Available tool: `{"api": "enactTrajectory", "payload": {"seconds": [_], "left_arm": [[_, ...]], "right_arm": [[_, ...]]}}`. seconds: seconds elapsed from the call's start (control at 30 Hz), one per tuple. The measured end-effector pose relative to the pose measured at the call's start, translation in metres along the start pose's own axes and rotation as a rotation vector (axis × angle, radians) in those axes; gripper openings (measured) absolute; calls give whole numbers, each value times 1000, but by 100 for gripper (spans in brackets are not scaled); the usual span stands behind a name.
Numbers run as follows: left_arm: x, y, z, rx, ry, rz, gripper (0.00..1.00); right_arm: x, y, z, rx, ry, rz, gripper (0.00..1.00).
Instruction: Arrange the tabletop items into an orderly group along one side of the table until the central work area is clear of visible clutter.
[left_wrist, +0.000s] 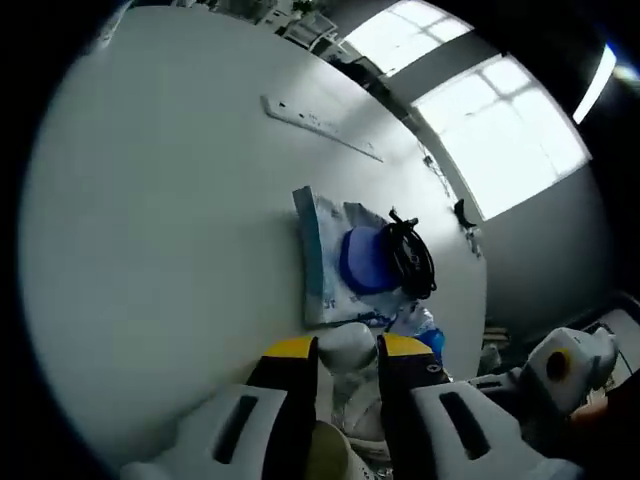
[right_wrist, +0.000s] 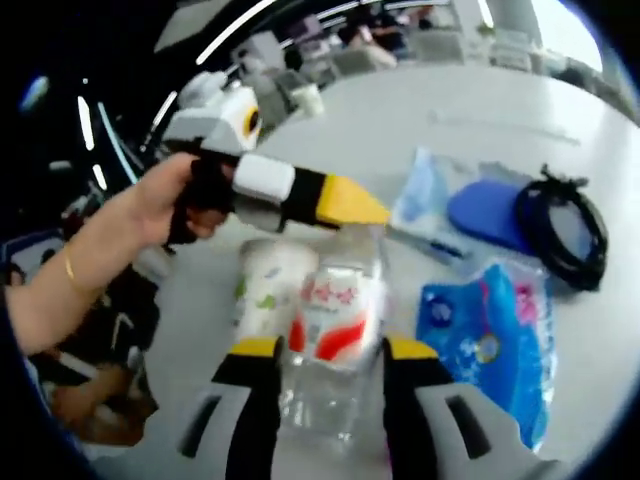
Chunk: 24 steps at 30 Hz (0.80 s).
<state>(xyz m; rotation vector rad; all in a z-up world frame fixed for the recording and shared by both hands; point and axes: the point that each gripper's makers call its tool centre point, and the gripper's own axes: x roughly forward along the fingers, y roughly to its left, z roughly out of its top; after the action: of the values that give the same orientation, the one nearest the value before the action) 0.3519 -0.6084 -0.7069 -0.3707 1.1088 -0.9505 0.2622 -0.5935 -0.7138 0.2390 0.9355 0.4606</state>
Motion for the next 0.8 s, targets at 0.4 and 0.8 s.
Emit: {"api": "enactTrajectory", "payload": {"seconds": [0.4,0.8], "left_arm": [[-21,-33,23,211,-100,45,21],[-39,-64,27,370,-163,83,21]], "right_arm": [[-12,1,10,-23,-52,-14,34],[-23,3,14,-105,-87,-14,33]]}}
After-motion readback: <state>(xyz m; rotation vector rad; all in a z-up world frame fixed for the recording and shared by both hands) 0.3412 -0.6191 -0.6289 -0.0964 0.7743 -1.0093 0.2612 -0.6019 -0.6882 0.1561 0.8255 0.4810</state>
